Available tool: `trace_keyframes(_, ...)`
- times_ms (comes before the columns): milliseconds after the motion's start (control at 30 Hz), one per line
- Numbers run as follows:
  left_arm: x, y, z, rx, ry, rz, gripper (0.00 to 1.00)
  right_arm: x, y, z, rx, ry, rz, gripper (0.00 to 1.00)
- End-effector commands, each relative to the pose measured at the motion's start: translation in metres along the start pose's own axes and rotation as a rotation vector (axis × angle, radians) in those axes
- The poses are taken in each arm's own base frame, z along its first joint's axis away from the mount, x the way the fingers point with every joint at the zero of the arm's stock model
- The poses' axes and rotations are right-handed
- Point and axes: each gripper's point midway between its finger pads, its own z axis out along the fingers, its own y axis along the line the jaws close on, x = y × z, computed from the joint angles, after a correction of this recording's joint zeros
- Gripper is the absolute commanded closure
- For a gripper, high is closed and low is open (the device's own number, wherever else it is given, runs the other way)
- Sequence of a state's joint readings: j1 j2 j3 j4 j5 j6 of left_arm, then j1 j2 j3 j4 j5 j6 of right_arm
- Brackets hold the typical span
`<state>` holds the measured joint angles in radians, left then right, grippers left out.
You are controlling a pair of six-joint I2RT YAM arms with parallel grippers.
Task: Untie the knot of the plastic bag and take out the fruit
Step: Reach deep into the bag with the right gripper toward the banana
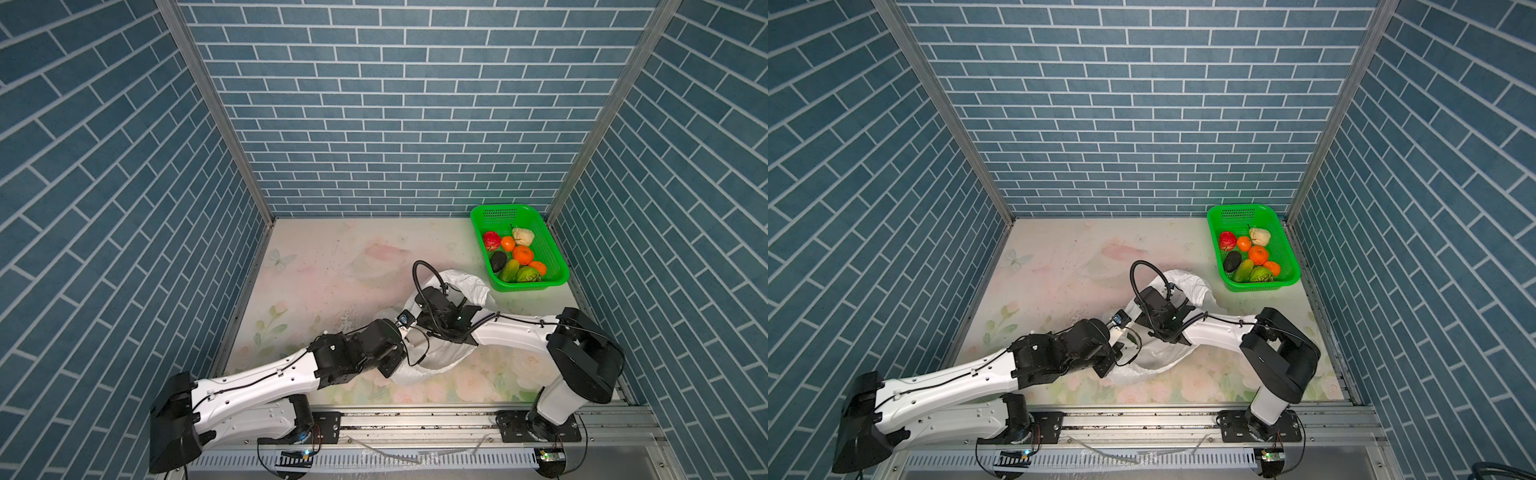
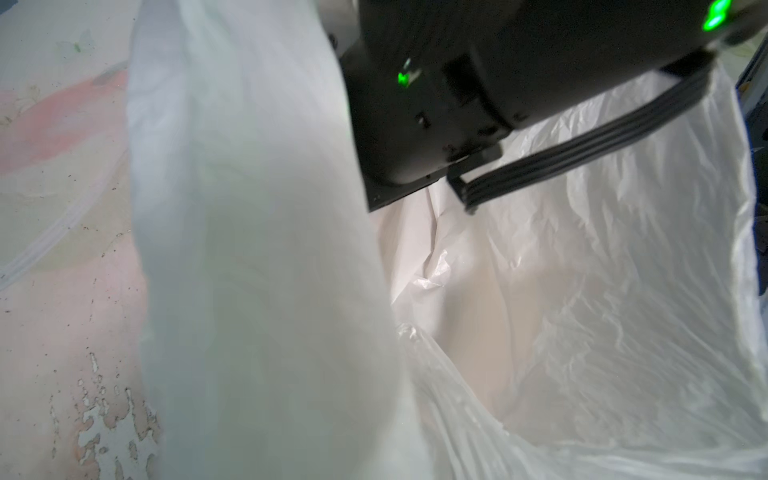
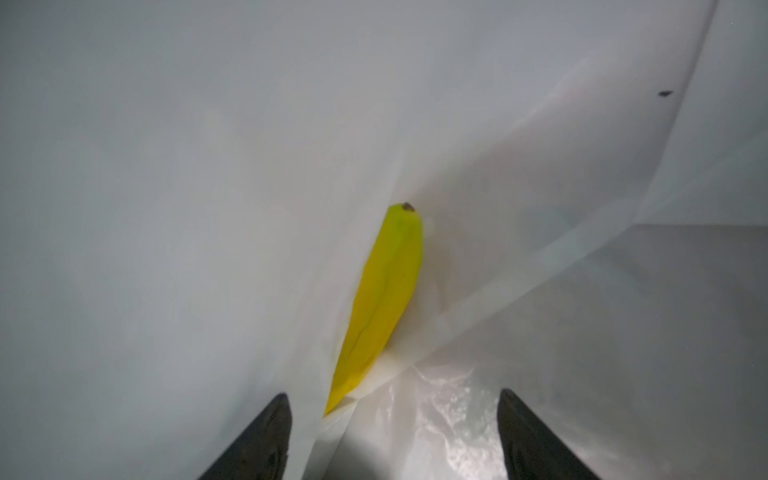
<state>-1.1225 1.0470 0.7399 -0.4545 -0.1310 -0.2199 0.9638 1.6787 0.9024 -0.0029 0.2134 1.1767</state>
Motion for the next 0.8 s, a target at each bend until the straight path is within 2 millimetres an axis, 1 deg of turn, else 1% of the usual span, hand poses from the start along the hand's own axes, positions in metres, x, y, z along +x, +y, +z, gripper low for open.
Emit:
trace_keyframes(0,-0.004,0.005,-0.006,-0.028,-0.015,0.041,1.0,-0.009,0.006,0.01,-0.019,-0.049,0.108,0.24)
trace_keyframes(100,-0.008,0.006,-0.01,-0.035,-0.023,0.061,1.0,-0.006,0.001,0.017,-0.009,-0.054,0.123,0.26)
trace_keyframes(200,-0.012,0.007,-0.011,-0.04,-0.03,0.075,1.0,-0.006,0.001,0.02,-0.008,-0.055,0.122,0.28)
trace_keyframes(367,-0.029,0.004,-0.019,-0.036,-0.07,0.107,1.0,-0.001,-0.004,0.026,0.001,-0.045,0.126,0.29)
trace_keyframes(467,-0.039,-0.001,-0.02,-0.018,-0.076,0.133,1.0,-0.001,0.002,0.033,-0.027,-0.054,0.129,0.29)
trace_keyframes(500,-0.041,-0.003,-0.019,-0.01,-0.075,0.141,1.0,-0.004,0.007,0.034,-0.045,-0.065,0.128,0.29)
trace_keyframes(633,-0.049,-0.01,-0.017,0.015,-0.08,0.162,1.0,-0.018,0.022,0.037,-0.104,-0.133,0.118,0.24)
trace_keyframes(767,-0.054,-0.016,-0.018,0.035,-0.083,0.182,1.0,-0.019,0.028,0.044,-0.115,-0.146,0.104,0.2)
